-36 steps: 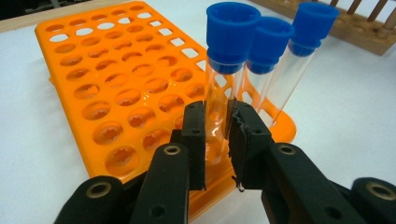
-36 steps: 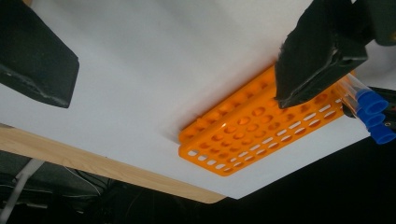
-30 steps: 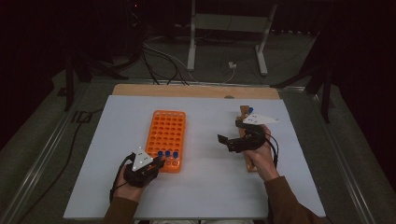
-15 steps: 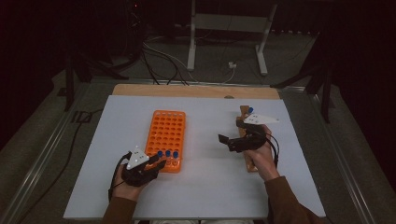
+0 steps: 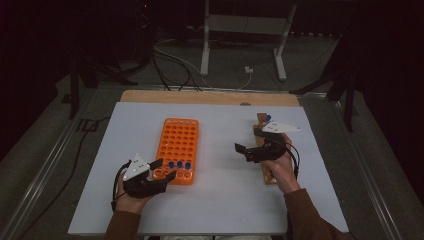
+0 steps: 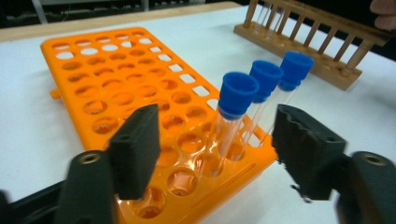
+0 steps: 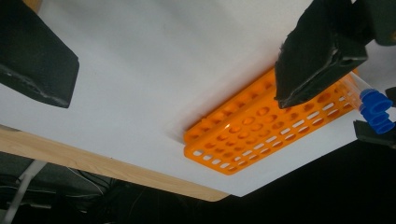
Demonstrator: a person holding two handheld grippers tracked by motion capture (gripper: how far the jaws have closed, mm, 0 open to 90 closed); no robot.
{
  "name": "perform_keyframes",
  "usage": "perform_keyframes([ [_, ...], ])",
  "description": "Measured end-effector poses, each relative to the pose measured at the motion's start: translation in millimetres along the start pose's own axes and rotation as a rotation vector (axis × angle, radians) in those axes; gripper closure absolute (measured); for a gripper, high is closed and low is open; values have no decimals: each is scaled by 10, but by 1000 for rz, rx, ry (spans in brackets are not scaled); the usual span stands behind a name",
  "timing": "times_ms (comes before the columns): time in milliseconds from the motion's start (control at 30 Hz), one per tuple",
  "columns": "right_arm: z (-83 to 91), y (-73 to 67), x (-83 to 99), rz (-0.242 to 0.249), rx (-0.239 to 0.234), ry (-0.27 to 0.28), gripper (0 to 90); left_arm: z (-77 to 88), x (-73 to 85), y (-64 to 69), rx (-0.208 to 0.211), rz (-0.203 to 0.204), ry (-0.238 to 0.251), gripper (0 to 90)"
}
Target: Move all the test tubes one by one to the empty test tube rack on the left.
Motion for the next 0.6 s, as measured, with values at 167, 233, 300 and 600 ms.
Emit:
perform_keyframes([
  [167,20,14,-10,-4,1,5,1,33,-51,-21,-5,8,21,226],
  [233,35,24,-17,-5,5,8,1,43,-89,-45,-14,23,35,188],
  [300,52,37,-27,-2,7,9,1,54,-136,-65,-21,34,47,167],
  [600,140,126,-76,-1,32,21,1,72,-313,-132,-41,28,62,24],
])
Point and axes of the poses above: each handheld gripper's, and its own axes: z roughly backward along the jaws, x roughly out of its underside, y roughly to its right, the point moved 10 cm from there along -z, roughly forward along the jaws, and after that the axes turned 3 degrees about -x, right-handed, at the moved point
